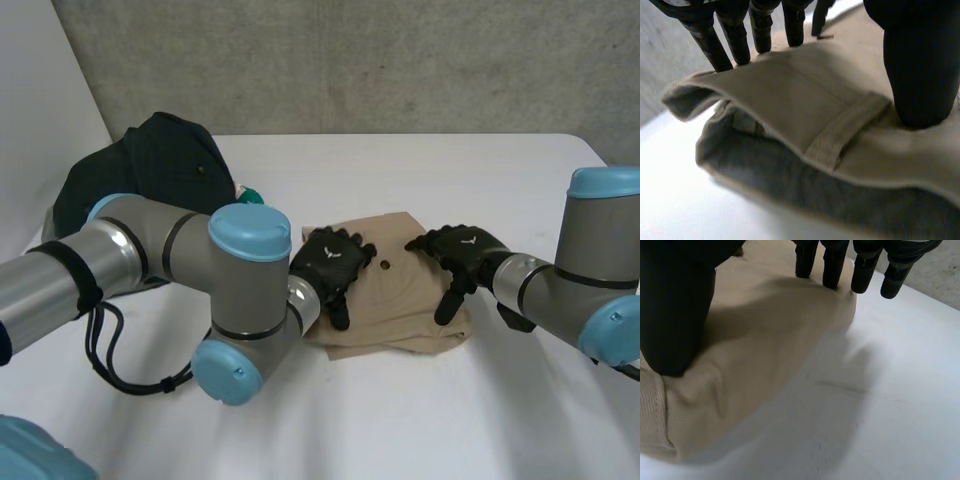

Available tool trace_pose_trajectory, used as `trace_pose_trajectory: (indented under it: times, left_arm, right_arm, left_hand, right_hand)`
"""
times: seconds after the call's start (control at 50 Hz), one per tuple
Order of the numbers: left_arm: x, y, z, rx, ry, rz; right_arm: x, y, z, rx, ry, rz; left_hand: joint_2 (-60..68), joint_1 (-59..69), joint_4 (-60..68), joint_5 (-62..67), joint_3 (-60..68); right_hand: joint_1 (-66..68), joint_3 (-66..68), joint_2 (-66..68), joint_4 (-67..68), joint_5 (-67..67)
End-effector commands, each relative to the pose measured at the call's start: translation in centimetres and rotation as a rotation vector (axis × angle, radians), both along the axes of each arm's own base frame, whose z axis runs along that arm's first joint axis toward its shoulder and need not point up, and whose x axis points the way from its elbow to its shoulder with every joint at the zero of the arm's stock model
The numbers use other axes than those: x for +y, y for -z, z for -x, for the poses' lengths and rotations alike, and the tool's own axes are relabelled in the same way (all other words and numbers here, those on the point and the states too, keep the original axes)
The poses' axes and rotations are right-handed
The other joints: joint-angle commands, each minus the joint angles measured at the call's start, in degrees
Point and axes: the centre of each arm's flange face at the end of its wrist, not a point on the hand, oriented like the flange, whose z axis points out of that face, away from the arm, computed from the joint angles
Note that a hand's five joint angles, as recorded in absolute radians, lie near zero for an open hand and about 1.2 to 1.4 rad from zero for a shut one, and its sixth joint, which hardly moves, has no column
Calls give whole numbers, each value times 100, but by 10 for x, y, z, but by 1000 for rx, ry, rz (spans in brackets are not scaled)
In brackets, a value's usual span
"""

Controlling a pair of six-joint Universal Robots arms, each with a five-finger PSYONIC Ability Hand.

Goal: Fold the laundry.

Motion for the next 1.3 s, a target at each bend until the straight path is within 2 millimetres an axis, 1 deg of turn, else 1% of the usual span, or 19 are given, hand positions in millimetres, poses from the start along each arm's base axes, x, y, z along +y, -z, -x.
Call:
trace_pose_trajectory:
  times: [0.02, 0.1, 0.12, 0.2, 0.26, 0.28, 0.34, 0.36, 0.4, 0.42, 0.5, 0.58, 0.72, 0.94, 1.0, 1.06, 1.08, 1.2, 1.3]
  left_arm:
    - [-3, 0, -9, -41, -22, -33]
    - [-3, -33, -9, 17, -20, 20]
    - [-5, -50, -9, 53, -23, 55]
    - [-9, -89, -12, 151, -36, 152]
    - [-6, -109, -12, 210, -26, 207]
    - [-3, -123, -13, 246, -2, 240]
    - [6, -146, -15, 295, 88, 270]
    - [8, -149, -15, 303, 125, 268]
    - [12, -149, -16, 307, 184, 249]
    - [18, -147, -16, 310, 259, 216]
    - [33, -143, -21, 325, 413, 105]
    - [38, -145, -27, 355, 473, 42]
    - [38, -142, -28, 359, 464, 21]
    - [39, -138, -29, 354, 464, 9]
    - [39, -138, -29, 355, 462, 9]
    - [39, -138, -29, 356, 462, 11]
    - [38, -138, -29, 355, 461, 11]
    - [38, -140, -29, 359, 462, 20]
    - [38, -143, -28, 361, 462, 27]
  right_arm:
    - [2, -2, 6, 86, -9, 49]
    - [6, -20, 10, 74, 23, 91]
    - [7, -27, 11, 59, 43, 111]
    - [7, -44, 20, -7, 156, 166]
    - [10, -49, 29, -58, 256, 148]
    - [12, -48, 30, -67, 272, 135]
    - [16, -38, 38, -104, 327, 60]
    - [19, -35, 40, -112, 337, 37]
    - [24, -28, 42, -126, 345, -4]
    - [30, -21, 43, -134, 339, -42]
    - [42, -8, 39, -160, 291, -116]
    - [48, 0, 33, -209, 244, -161]
    - [43, 11, 27, -274, 248, -195]
    - [27, 26, 19, -278, 247, -187]
    - [26, 29, 11, -295, 232, -191]
    - [21, 25, 8, -329, 233, -169]
    - [19, 23, 7, -343, 235, -159]
    - [-10, 0, 2, -464, 250, -81]
    - [-38, -4, 2, -501, 280, -23]
  left_hand:
    - [135, 128, 130, 34, 105]
    - [67, 60, 62, -34, 38]
    - [1, -6, -5, -101, -29]
    - [-101, -108, -106, -202, -131]
    - [-118, -125, -123, -219, -147]
    - [-68, -75, -73, -169, -98]
    - [0, -7, -6, -102, -30]
    - [17, 10, 11, -85, -13]
    - [67, 60, 61, -34, 37]
    - [84, 77, 78, -17, 54]
    - [84, 77, 79, -17, 54]
    - [151, 144, 146, 50, 121]
    - [151, 145, 146, 50, 122]
    - [151, 145, 146, 50, 122]
    - [168, 161, 163, 67, 138]
    - [168, 161, 163, 67, 138]
    - [168, 161, 163, 67, 138]
    - [168, 161, 163, 67, 138]
    - [168, 161, 163, 67, 138]
  right_hand:
    - [-321, -214, -232, -198, -274]
    - [-321, -214, -232, -198, -274]
    - [-321, -214, -232, -198, -274]
    - [-321, -214, -232, -198, -274]
    - [-321, -214, -232, -198, -274]
    - [-321, -214, -232, -198, -274]
    - [-321, -214, -232, -198, -274]
    - [-321, -214, -232, -198, -274]
    - [-321, -214, -232, -198, -274]
    - [-321, -214, -232, -198, -274]
    - [-321, -214, -232, -198, -274]
    - [-321, -214, -232, -198, -274]
    - [-321, -214, -232, -198, -274]
    - [-179, -73, -91, -57, -132]
    - [1967, 2073, 2055, 2090, 2014]
    - [6116, 6222, 6204, 6238, 6163]
    - [6674, 6780, 6762, 6796, 6721]
    - [6679, 6786, 6768, 6802, 6726]
    - [6679, 6786, 6768, 6802, 6726]
